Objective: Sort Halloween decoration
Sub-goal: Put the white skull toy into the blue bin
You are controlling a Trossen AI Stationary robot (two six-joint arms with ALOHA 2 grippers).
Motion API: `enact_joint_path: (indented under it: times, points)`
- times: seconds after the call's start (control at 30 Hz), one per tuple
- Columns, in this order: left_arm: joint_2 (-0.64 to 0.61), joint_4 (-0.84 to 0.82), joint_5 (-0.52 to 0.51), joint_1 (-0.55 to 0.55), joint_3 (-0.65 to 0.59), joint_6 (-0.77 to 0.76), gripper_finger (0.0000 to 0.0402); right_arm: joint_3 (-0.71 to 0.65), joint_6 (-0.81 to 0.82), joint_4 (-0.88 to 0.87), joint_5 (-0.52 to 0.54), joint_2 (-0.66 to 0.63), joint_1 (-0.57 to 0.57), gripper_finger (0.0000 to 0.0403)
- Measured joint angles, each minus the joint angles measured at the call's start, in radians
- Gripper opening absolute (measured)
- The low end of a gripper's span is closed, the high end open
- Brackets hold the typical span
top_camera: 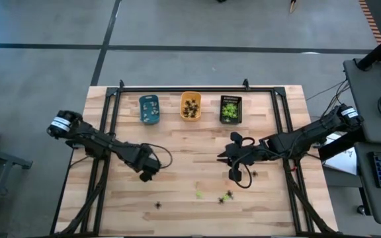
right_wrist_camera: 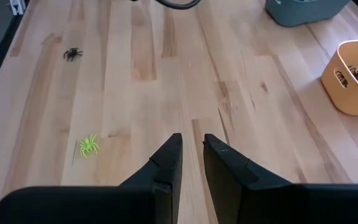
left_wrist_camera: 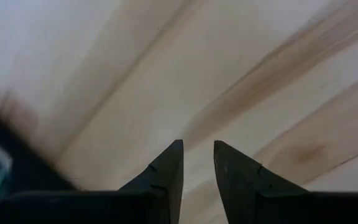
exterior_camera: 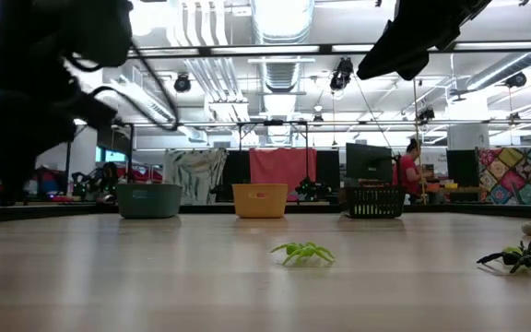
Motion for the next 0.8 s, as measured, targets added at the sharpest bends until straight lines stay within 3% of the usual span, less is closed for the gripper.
enact_joint_path:
  times: [0.2,0.43,0.57,0.8]
  points:
    - [0.001,-0.043,0.113,-0.009,-0.056,-0.075,0.0079,-0.006,0.000,-0.001,0.000,0.000,0.000,0.0057]
    - [0.003,-0.195,0.178,-0.012,-0.120,-0.224,0.0133,-0.029,0.003,0.029,-0.002,0.000,0.000,0.0057]
    - [0.005,-0.186,0.201,-0.012,-0.160,-0.230,0.0152,-0.046,-0.005,0.059,-0.003,0.000,0.000,0.0057]
    - [0.017,-0.174,0.275,-0.012,-0.162,-0.262,0.0153,-0.052,-0.001,0.065,-0.003,0.000,0.000,0.0057]
